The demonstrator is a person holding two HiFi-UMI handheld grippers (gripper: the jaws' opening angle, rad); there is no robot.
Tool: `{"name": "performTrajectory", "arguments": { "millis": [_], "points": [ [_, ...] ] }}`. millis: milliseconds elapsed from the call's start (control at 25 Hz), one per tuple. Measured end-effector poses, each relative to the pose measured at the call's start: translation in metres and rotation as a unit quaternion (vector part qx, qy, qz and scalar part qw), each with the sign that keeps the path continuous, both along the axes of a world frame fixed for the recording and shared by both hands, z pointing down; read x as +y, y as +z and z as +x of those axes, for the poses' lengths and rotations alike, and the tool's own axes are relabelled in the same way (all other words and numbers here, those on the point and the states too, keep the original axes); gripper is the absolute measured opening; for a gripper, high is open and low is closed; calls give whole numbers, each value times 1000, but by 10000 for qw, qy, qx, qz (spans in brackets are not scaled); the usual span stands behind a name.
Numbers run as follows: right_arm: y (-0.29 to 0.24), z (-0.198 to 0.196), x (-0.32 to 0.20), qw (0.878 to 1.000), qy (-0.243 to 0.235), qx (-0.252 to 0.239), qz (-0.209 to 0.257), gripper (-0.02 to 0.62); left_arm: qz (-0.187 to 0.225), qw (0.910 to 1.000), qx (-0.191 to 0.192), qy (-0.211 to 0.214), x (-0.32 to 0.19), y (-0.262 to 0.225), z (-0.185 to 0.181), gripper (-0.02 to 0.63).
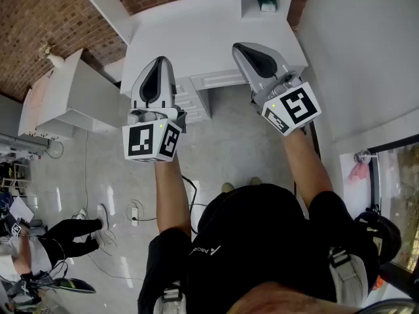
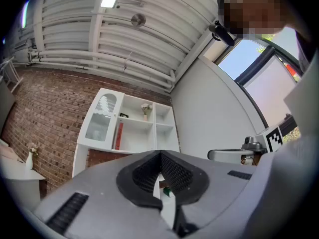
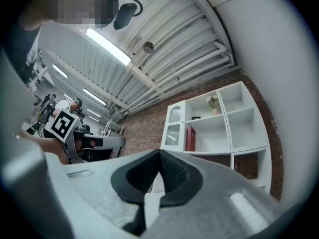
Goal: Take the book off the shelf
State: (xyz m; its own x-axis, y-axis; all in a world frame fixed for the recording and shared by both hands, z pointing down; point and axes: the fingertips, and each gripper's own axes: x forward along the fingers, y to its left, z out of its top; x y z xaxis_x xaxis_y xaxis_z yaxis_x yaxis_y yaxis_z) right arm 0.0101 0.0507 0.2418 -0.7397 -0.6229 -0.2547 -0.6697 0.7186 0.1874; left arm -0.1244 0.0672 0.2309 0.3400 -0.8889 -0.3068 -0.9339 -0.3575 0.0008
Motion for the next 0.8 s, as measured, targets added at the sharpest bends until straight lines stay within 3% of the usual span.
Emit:
{"name": "performTrajectory", "arguments": {
  "millis": [440, 600, 800],
  "points": [
    [5, -33, 14, 9999, 92, -23, -77, 2, 22, 9994, 335, -56, 12, 11, -46, -2],
    [4, -50, 0, 9999, 81, 123, -64, 2, 99, 9987, 479, -165, -11, -1, -69, -2],
    [-10, -57, -41, 10000, 32, 46, 74, 2, 273, 9983, 389, -330, -57, -24, -82, -2]
  ]
}}
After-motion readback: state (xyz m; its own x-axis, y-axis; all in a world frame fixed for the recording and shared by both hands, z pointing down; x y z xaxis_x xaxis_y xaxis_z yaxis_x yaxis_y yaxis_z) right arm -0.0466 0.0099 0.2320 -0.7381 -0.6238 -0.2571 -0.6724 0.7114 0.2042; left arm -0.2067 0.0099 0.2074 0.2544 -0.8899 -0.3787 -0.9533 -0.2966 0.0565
